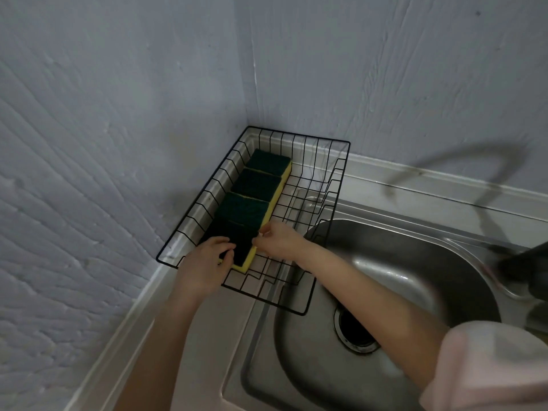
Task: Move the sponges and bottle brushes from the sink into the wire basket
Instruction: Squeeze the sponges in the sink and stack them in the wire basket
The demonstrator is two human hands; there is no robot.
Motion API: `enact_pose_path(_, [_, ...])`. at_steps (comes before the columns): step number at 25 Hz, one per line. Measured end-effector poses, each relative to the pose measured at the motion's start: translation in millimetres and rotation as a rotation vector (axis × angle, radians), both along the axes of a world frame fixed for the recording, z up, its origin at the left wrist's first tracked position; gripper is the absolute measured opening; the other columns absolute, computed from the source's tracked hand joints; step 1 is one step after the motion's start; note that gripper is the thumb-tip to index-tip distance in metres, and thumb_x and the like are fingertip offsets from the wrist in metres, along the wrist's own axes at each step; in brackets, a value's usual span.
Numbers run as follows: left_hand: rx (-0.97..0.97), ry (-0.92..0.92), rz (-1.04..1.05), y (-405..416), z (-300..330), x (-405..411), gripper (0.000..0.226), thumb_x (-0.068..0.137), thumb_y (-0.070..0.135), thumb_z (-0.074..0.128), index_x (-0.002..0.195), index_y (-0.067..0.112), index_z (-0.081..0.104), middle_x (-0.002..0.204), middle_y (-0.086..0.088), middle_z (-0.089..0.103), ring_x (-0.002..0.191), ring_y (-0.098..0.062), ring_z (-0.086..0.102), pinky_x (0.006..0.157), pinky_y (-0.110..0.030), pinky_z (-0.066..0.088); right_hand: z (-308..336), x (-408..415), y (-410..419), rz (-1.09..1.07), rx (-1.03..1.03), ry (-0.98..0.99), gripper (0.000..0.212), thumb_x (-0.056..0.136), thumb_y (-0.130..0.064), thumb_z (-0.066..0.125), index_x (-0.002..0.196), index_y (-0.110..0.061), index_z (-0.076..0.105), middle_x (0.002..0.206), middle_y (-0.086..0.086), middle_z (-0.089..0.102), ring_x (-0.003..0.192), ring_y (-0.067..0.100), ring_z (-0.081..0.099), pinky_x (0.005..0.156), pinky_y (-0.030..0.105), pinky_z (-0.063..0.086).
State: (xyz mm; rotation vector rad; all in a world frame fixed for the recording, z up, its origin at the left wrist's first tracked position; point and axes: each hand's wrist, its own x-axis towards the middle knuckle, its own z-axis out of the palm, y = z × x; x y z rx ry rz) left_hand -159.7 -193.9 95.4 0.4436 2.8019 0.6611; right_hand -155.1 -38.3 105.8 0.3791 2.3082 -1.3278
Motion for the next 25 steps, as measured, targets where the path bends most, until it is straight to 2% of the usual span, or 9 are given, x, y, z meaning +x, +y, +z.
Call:
enact_pose_path(3, [0.005,-0.009,-0.027,11,14,5,0.033,0.093,0.017,0.043,0.124,0.011,0.053,0.142,-0.009,0.045,0.126,-0.024,0.047,0.101,-0.031,0.038,16,12,9,0.025,0.037,0.099,0.043,0.092,-0.019,0.047,0.133,-0.008,0.041,0.134,0.013,0.052,0.123,0.025,0.049,0.094,0.024,0.04])
enact_pose_path(6, [0.078,0.057,-0.074,29,32,20,0.032,0.092,0.014,0.046,0.123,0.008,0.054,0.137,-0.012,0.051,0.122,-0.025,0.05,0.1,-0.03,0.038,34,34,26,0.024,0.077,0.248,0.038,0.093,-0.017,0.044,0.13,-0.01,0.047,0.131,0.012,0.055,0.123,0.025,0.05,0.099,0.029,0.04])
enact_pose_path(11, [0.188,0.191,-0.202,76,59,61,0.032,0.092,0.015,0.046,0.123,0.01,0.054,0.13,-0.01,0.056,0.115,-0.023,0.055,0.094,-0.026,0.039,51,82,71,-0.142,0.095,0.421,0.034,0.093,-0.014,0.046,0.125,-0.008,0.052,0.128,0.012,0.059,0.12,0.022,0.053,0.1,0.028,0.04])
enact_pose_path(14, [0.225,0.201,-0.287,101,64,78,0.032,0.092,0.013,0.046,0.123,0.009,0.053,0.128,-0.011,0.057,0.115,-0.022,0.053,0.093,-0.023,0.038,45,106,100,-0.266,0.125,0.398,0.031,0.091,-0.011,0.048,0.121,-0.008,0.056,0.123,0.013,0.062,0.116,0.025,0.056,0.099,0.031,0.041])
enact_pose_path(17, [0.216,0.185,-0.366,127,57,95,0.034,0.091,0.014,0.047,0.125,0.01,0.051,0.127,-0.011,0.057,0.113,-0.022,0.053,0.089,-0.02,0.035,28,133,126,-0.326,0.16,0.319,0.03,0.091,-0.013,0.048,0.118,-0.011,0.058,0.119,0.013,0.064,0.113,0.025,0.057,0.093,0.025,0.04])
enact_pose_path(19, [0.2,0.129,-0.417,145,47,105,0.036,0.091,0.015,0.047,0.127,0.011,0.049,0.131,-0.01,0.054,0.118,-0.022,0.051,0.096,-0.023,0.035,13,148,140,-0.337,0.19,0.246,0.03,0.091,-0.015,0.047,0.119,-0.013,0.058,0.121,0.011,0.063,0.115,0.024,0.056,0.091,0.022,0.038])
enact_pose_path(22, [0.142,0.03,-0.452,165,24,111,0.038,0.091,0.017,0.047,0.128,0.012,0.047,0.134,-0.009,0.051,0.122,-0.022,0.048,0.104,-0.033,0.037,-9,161,154,-0.339,0.191,0.161,0.031,0.091,-0.015,0.049,0.121,-0.013,0.056,0.124,0.011,0.061,0.118,0.024,0.055,0.099,0.029,0.04])
enact_pose_path(25, [0.077,-0.068,-0.479,181,2,110,0.038,0.092,0.018,0.046,0.129,0.013,0.046,0.137,-0.008,0.049,0.125,-0.021,0.045,0.105,-0.032,0.035,-31,166,167,-0.343,0.191,0.086,0.033,0.09,-0.016,0.05,0.123,-0.013,0.054,0.126,0.01,0.061,0.118,0.022,0.055,0.096,0.028,0.041])
